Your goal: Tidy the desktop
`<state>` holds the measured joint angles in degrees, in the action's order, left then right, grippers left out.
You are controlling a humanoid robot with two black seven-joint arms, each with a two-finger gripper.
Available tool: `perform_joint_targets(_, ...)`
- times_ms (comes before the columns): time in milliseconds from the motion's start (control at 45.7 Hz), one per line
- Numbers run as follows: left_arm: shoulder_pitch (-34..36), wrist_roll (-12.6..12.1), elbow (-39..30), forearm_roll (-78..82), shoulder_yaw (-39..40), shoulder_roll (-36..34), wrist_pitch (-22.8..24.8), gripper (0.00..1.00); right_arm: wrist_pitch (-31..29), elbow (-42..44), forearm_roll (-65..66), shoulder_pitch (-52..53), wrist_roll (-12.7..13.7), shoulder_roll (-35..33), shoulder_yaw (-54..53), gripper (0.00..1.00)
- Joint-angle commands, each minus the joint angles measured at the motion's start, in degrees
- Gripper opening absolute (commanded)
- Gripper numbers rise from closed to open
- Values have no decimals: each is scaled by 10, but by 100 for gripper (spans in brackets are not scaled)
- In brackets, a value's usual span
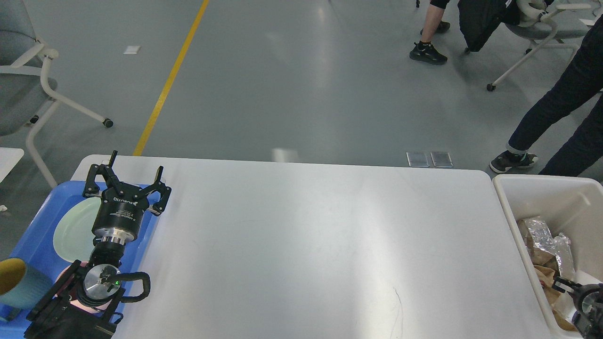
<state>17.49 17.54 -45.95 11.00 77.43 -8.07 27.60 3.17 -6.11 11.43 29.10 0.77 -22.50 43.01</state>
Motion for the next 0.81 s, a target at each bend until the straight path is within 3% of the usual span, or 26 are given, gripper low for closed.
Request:
perform_joint_targets(0,0,-1,1,0,0,0,0,96,0,0,0,-4,1,4,1,0)
perform_joint_targets(88,0,-1,1,0,0,1,0,96,3,0,0,-4,2,5,1,0)
perform_joint_targets(197,0,-1,0,0,0,0,0,96,42,1,-7,-4,2,3,-2,90)
perform_joint_targets(219,0,-1,0,0,0,0,0,96,58,1,-7,-5,2,3,-3,100)
perform_joint_targets(328,0,-1,0,0,0,0,0,96,102,0,-7,-18,2,5,-6,100)
perform_joint_targets(788,0,-1,0,0,0,1,0,96,105,-1,-8,-15,0,-4,-18,100)
